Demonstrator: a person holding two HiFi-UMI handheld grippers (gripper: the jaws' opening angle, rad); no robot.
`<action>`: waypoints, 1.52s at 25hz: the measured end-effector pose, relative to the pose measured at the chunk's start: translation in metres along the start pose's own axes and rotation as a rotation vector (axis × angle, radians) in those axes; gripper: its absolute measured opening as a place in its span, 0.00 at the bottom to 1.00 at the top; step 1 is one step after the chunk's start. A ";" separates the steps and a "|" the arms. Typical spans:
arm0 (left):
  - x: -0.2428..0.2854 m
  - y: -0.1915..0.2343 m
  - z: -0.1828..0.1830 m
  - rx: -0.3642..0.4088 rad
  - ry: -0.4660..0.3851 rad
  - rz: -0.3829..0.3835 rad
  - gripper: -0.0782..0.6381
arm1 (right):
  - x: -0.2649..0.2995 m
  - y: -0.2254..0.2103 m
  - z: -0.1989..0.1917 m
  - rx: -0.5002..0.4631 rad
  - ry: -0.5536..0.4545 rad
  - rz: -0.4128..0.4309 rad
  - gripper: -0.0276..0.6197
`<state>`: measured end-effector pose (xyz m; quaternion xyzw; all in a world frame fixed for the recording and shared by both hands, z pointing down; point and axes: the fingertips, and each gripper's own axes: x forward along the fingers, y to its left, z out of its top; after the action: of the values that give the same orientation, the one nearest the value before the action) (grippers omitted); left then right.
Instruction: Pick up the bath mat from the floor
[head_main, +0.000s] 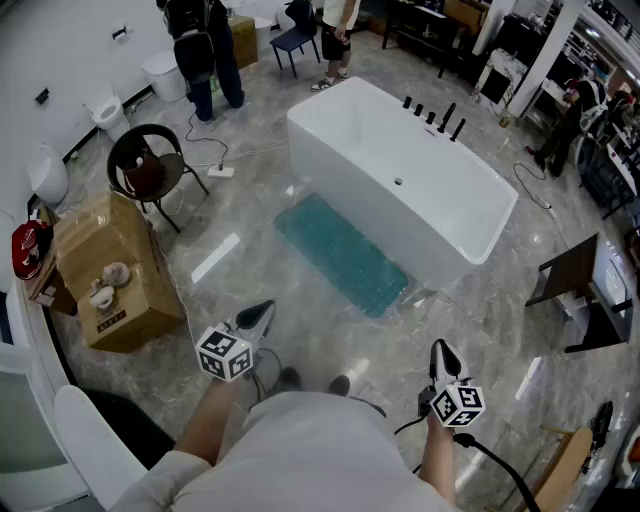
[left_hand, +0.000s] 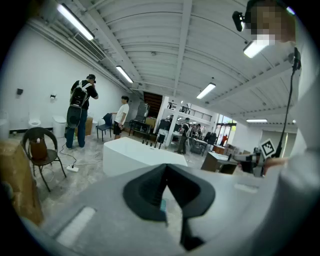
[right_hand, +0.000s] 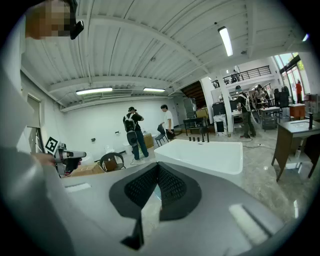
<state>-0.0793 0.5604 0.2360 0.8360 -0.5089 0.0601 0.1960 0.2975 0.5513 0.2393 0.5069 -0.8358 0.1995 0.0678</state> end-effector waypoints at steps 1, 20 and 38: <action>0.000 0.001 0.001 -0.001 0.001 -0.001 0.11 | 0.001 0.001 0.001 0.000 0.000 0.000 0.05; -0.009 0.032 -0.010 -0.019 0.017 -0.022 0.11 | 0.017 0.030 -0.005 0.004 0.015 -0.032 0.05; -0.045 0.088 -0.015 -0.009 0.035 -0.081 0.11 | 0.042 0.100 -0.022 -0.011 0.042 -0.065 0.05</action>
<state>-0.1762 0.5677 0.2592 0.8539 -0.4714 0.0647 0.2108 0.1877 0.5663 0.2465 0.5291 -0.8184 0.2033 0.0947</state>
